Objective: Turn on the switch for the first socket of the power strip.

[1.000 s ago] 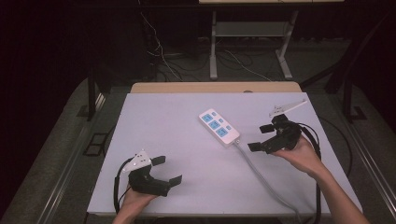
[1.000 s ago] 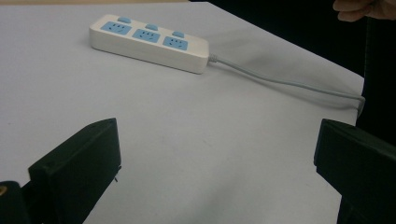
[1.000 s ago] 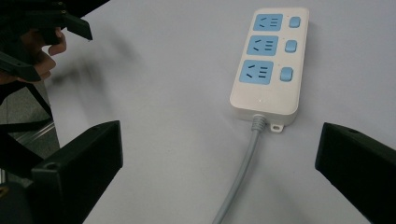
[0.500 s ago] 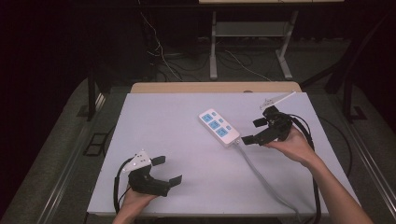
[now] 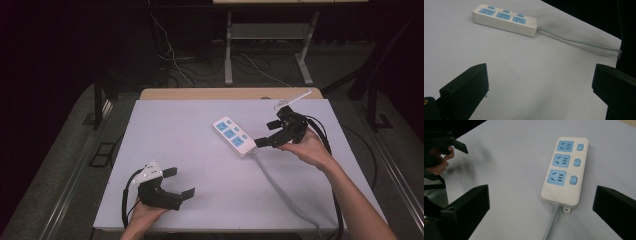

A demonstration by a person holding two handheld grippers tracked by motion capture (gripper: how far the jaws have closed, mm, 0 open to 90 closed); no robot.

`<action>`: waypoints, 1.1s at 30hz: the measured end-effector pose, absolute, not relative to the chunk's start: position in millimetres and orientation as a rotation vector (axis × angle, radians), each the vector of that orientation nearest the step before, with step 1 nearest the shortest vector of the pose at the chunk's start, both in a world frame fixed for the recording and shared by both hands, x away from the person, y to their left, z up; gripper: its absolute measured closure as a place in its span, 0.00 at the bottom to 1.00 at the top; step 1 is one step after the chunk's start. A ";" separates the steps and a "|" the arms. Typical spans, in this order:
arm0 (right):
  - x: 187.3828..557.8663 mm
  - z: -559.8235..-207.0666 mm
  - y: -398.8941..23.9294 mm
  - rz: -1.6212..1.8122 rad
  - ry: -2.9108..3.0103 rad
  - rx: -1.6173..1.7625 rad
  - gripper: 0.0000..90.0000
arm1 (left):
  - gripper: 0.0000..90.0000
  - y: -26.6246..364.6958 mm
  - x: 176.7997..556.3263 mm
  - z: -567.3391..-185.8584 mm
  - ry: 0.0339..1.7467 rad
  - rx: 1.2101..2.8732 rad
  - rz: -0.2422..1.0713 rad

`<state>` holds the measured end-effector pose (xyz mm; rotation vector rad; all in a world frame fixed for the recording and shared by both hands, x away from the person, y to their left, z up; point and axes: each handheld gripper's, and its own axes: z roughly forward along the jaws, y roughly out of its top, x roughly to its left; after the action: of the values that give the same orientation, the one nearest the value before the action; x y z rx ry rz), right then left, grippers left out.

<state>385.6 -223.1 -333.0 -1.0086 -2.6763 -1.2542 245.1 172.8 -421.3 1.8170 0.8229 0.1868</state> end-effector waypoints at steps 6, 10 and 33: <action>396.2 -329.7 -215.1 -1.251 -2.681 -1.014 0.00 | 0.00 172.6 244.8 -420.8 0.818 1.812 0.185; 403.2 -330.1 -211.7 -1.242 -2.667 -1.033 0.00 | 0.00 172.6 245.2 -421.0 0.817 1.811 0.183; 430.6 -335.5 -202.7 -1.289 -2.659 -1.113 0.21 | 0.00 171.3 245.7 -421.3 0.805 1.813 0.176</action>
<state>430.6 -202.7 -335.5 -1.1125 -2.6595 -1.2886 245.7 171.3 -421.3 1.8133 0.8054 0.1760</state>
